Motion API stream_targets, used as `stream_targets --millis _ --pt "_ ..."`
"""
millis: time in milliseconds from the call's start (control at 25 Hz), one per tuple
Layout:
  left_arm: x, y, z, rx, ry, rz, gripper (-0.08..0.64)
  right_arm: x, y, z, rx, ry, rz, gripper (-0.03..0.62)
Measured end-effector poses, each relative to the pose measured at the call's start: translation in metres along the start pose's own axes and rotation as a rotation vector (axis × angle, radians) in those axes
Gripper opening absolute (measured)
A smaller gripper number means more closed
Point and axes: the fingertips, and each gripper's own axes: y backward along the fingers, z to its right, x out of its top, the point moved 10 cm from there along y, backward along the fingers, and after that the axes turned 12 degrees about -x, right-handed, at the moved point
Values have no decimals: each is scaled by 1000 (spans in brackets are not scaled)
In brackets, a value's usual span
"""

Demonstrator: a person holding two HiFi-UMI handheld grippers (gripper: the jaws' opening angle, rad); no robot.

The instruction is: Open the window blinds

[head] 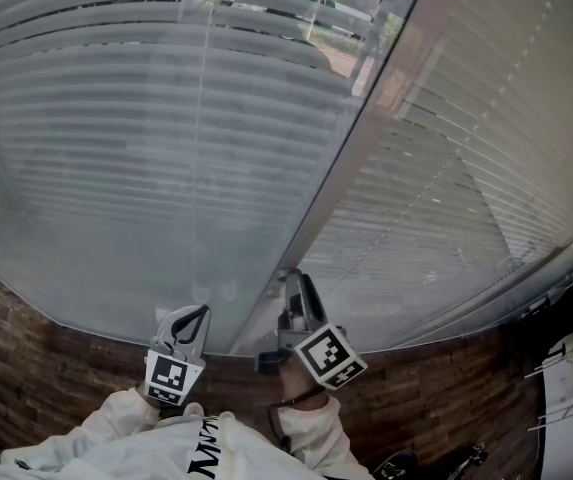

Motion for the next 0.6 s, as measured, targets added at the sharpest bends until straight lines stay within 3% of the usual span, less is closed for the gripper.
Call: stream_targets --millis 160,240,360,480,600 --pt "-1 1 2 -4 -1 2 0 4 12 -14 -57 402 85 106" --pt "-2 4 2 -3 -3 6 0 0 16 -24 -57 608 77 109" --pt "0 2 3 -5 -3 5 0 -9 13 -36 -74 955 47 135" --pt "2 3 4 -7 -5 9 0 -24 9 -45 -148 1359 83 155" --pt "2 1 4 -2 -3 14 0 -33 3 -47 -201 1642 111 166"
